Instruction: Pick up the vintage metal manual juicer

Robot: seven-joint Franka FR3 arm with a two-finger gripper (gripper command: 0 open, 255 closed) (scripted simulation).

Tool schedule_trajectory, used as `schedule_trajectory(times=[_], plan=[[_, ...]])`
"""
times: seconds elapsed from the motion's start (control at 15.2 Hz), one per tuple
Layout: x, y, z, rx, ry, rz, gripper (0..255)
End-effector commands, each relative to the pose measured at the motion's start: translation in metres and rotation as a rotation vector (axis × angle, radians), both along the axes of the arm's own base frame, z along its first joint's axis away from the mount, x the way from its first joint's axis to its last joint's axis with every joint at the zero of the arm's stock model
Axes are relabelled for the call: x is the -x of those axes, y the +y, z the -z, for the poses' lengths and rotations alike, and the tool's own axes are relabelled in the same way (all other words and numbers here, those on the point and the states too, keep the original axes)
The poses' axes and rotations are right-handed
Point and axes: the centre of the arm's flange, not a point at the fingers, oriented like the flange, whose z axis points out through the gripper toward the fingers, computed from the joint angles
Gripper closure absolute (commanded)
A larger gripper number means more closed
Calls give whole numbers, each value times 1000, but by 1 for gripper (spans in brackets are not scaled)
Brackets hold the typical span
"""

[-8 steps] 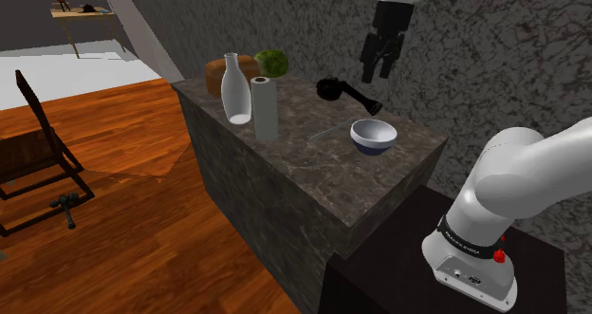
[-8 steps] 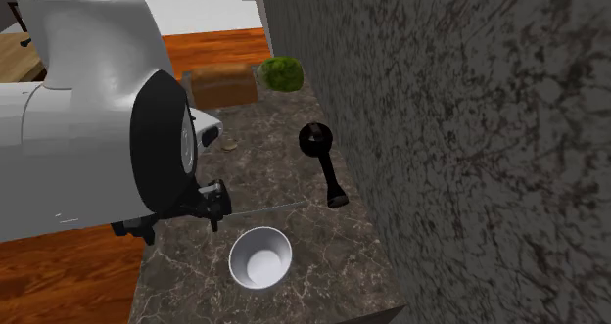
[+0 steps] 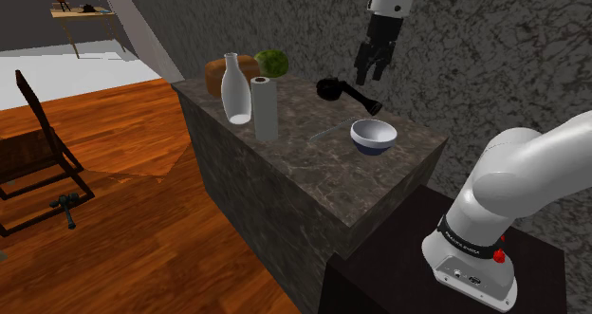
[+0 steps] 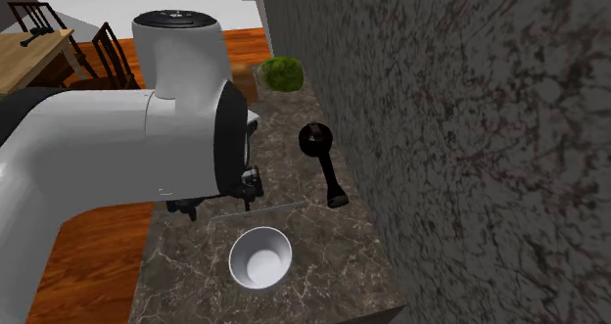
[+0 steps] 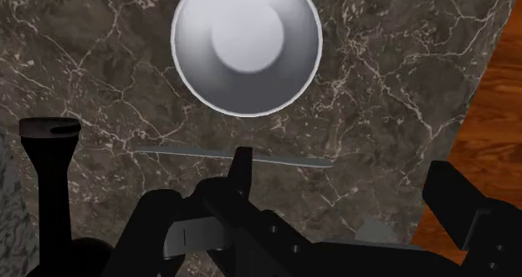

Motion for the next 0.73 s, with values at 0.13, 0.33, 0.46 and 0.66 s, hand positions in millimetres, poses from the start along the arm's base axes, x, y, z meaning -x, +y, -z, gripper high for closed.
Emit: schedule_trajectory(times=[0.13,0.33,0.46,0.66], plan=[[-25,-39,23,9,-32,12,0],[-43,-67,38,16,-55,21,0],[-55,-86,48,20,-71,27,0],[-73,-115,62,27,-94,36,0]])
